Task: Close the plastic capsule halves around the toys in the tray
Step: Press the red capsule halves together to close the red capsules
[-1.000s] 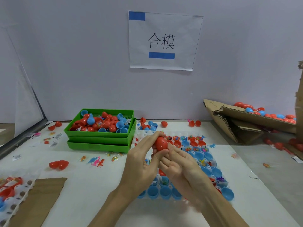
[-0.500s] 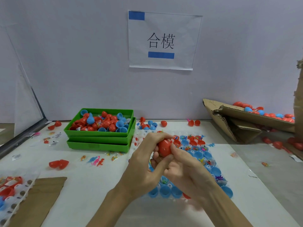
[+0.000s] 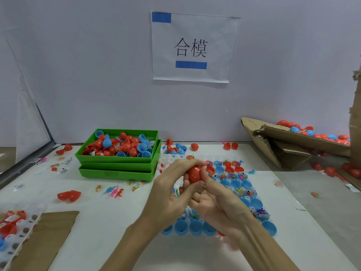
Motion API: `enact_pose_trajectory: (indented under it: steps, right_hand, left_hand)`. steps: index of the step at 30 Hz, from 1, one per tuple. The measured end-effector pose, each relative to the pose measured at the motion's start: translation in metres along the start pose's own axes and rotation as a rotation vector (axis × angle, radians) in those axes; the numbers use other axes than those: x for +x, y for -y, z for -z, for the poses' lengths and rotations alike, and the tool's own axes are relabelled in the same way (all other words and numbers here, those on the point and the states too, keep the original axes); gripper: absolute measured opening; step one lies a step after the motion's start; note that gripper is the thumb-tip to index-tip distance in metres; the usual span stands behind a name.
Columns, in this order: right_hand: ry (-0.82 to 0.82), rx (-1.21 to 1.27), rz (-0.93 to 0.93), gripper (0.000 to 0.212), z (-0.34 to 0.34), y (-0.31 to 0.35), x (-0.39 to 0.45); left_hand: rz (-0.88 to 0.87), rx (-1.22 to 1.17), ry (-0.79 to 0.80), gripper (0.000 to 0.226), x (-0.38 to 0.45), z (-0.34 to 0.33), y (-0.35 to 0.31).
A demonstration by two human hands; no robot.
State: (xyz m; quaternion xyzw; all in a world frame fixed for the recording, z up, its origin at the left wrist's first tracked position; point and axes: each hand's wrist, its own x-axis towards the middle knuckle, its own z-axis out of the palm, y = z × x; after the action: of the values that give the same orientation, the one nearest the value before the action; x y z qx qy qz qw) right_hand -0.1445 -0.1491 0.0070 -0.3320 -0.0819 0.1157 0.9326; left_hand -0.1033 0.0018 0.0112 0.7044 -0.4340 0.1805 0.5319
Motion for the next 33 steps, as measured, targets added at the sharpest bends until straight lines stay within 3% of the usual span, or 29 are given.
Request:
enact_pose_trajectory:
  steps: [4,6,8,10,13,22,33]
  right_hand:
    - [-0.130,-0.271,0.132,0.035,-0.002,0.004,0.001]
    - [-0.277,-0.642,0.308,0.033,-0.003,0.004,0.000]
    - [-0.385,-0.969,0.497,0.044,-0.002,0.002,0.000]
    - [-0.410,-1.242,0.662,0.053,0.002,0.000,0.000]
    - [-0.404,-1.522,0.813,0.052,0.006,-0.003,0.000]
    - [-0.315,-1.724,0.746,0.054,0.011,-0.007,0.001]
    - [-0.356,-1.773,0.783,0.051,0.011,-0.006,-0.002]
  left_hand:
    - [0.197,-0.149,0.118,0.047,0.000,0.002,0.003]
    - [0.278,-0.219,0.074,0.043,0.001,0.003,0.004]
    - [0.377,-0.254,-0.038,0.033,0.003,0.002,0.004]
    - [0.494,-0.337,-0.097,0.028,0.004,0.001,0.004]
    - [0.603,-0.508,-0.062,0.031,0.005,0.002,0.002]
    - [0.729,-0.747,-0.038,0.033,0.008,0.011,0.001]
    - [0.713,-0.648,-0.016,0.032,0.007,0.006,0.002]
